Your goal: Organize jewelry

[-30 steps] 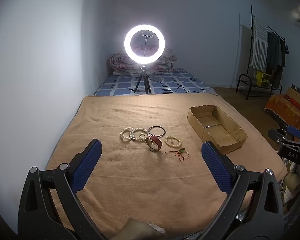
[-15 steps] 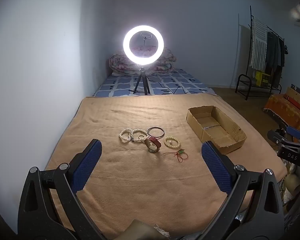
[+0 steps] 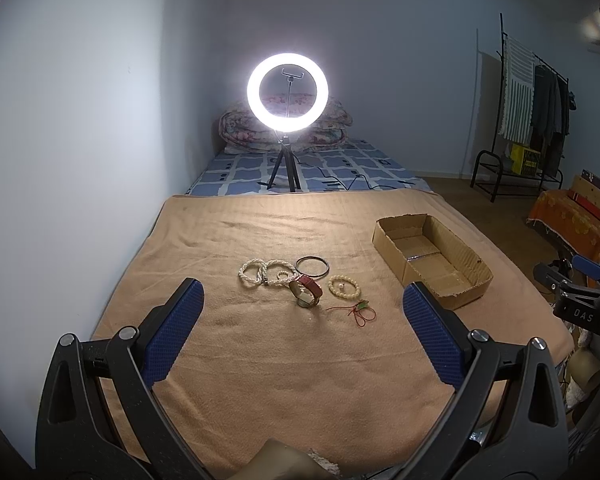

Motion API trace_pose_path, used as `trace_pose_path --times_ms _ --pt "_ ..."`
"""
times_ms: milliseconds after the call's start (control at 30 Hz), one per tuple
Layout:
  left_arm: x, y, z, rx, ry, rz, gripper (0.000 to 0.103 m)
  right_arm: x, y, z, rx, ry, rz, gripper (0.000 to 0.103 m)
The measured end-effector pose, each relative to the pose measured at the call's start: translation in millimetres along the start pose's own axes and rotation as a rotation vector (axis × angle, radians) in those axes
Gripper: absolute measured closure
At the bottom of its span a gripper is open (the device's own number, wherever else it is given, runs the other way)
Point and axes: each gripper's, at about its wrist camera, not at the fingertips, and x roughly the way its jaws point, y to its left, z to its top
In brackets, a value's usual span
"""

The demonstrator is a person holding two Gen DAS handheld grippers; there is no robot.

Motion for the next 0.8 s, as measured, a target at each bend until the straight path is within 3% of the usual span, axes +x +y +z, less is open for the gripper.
trace_pose_path --times_ms 800 --pt "-1.9 -0.3 2.2 0.000 -0.004 -0.001 0.002 2.5 2.4 -2.0 -0.002 0.002 0.003 0.000"
